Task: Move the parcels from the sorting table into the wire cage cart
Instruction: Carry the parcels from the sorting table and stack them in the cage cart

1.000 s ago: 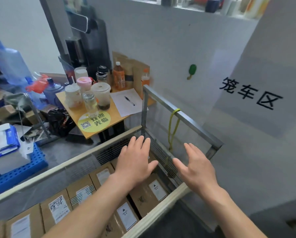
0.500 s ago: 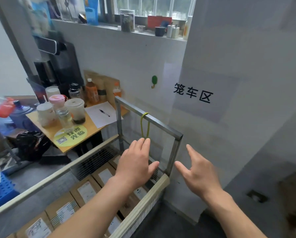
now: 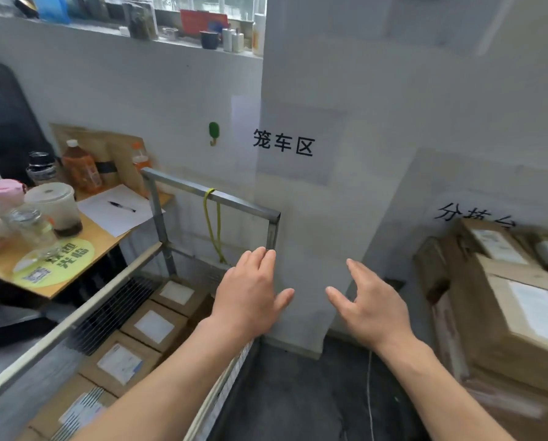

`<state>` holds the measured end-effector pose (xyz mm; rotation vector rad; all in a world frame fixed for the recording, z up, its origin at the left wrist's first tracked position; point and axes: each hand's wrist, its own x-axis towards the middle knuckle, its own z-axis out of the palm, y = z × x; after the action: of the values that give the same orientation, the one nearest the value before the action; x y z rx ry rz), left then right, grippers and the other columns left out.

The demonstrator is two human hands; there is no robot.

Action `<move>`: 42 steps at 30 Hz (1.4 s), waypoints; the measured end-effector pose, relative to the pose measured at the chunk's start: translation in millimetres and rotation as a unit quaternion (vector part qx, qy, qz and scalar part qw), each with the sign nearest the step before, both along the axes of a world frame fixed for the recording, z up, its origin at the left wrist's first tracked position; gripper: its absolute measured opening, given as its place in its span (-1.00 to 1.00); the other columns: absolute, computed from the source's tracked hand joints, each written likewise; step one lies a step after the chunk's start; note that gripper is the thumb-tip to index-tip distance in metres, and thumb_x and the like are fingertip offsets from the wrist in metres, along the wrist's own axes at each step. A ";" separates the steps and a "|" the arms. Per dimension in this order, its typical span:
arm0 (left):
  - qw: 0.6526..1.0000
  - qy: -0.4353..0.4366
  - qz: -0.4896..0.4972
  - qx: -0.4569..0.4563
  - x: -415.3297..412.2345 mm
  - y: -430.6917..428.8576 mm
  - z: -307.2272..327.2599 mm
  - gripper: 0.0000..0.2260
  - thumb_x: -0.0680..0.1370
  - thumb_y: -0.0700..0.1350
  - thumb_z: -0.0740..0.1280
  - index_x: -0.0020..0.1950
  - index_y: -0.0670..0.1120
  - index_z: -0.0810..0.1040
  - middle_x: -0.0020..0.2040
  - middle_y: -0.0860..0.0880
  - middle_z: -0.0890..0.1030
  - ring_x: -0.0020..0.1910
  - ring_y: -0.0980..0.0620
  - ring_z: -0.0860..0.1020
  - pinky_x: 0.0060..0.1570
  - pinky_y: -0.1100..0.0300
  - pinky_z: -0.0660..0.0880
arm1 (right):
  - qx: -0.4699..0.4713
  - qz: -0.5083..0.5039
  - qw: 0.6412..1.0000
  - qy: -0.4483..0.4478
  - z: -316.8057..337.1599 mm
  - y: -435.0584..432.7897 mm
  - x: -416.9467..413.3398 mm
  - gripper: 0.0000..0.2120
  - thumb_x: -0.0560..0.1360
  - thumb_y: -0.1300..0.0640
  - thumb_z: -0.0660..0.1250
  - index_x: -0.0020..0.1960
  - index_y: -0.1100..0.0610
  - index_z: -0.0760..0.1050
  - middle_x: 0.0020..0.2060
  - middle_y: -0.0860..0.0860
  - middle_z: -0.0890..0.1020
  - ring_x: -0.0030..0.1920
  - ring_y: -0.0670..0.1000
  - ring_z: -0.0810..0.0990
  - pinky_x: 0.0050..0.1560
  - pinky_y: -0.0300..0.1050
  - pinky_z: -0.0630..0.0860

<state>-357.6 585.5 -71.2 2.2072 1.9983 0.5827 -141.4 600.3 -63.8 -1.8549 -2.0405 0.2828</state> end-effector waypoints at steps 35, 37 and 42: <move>0.962 0.051 -0.258 -0.069 298.2 22.3 -3.2 -0.35 0.61 0.25 0.20 0.58 -0.08 0.18 0.52 -0.02 0.33 0.49 -0.04 0.28 0.39 -0.04 0.38 | -0.020 -0.264 0.964 0.024 -4.3 -85.0 280.3 -0.38 0.58 -0.21 0.30 0.56 0.02 0.30 0.51 -0.06 0.39 0.48 0.04 0.39 0.36 0.04 0.43; 0.961 0.048 -0.261 -0.073 316.8 30.4 -4.4 -0.35 0.61 0.25 0.20 0.58 -0.08 0.18 0.53 -0.03 0.33 0.50 -0.03 0.28 0.40 -0.04 0.37 | -0.027 -0.275 0.961 0.022 -3.8 -77.4 296.9 -0.37 0.58 -0.21 0.30 0.56 0.03 0.29 0.51 -0.04 0.40 0.48 0.05 0.39 0.37 0.07 0.42; 0.962 0.046 -0.256 -0.087 359.3 45.9 -12.0 -0.38 0.61 0.24 0.22 0.55 -0.08 0.23 0.50 -0.04 0.35 0.48 -0.04 0.29 0.39 -0.04 0.35 | -0.029 -0.274 0.961 0.026 -5.4 -59.2 327.2 -0.45 0.59 -0.16 0.31 0.51 0.01 0.35 0.41 -0.01 0.48 0.40 0.06 0.43 0.25 0.04 0.46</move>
<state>1.6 631.4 -83.2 2.5264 1.3493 0.2313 185.8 541.1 -69.2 -2.3233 -1.4158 0.2363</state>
